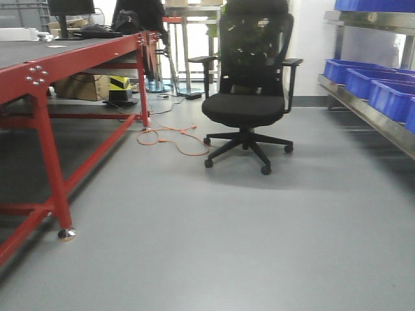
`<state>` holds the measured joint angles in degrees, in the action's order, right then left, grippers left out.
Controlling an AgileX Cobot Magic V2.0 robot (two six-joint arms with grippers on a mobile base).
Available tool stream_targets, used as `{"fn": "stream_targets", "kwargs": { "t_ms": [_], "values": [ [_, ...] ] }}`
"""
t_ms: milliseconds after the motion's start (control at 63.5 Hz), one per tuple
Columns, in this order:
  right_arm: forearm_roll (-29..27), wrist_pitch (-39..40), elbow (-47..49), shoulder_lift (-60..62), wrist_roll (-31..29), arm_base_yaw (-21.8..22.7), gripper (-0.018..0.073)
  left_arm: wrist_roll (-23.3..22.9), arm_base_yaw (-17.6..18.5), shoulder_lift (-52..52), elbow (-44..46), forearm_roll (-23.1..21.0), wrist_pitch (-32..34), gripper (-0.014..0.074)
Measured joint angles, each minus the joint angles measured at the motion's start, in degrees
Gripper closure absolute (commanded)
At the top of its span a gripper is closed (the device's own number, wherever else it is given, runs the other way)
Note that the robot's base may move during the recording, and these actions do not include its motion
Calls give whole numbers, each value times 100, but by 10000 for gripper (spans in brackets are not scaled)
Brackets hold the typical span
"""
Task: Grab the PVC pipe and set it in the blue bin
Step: 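Drive the base away from the table holding the pipe, then drive past the black office chair toward the blue bin shelves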
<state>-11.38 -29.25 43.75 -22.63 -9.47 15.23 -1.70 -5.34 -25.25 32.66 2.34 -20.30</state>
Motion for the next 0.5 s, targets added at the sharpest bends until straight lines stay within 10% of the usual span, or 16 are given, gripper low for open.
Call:
{"fn": "stream_targets", "kwargs": {
  "t_ms": [504],
  "values": [
    [0, 0, 0, 0, 0, 0, 728, 0, -22, 0, 0, 0, 0, 707]
  ]
}}
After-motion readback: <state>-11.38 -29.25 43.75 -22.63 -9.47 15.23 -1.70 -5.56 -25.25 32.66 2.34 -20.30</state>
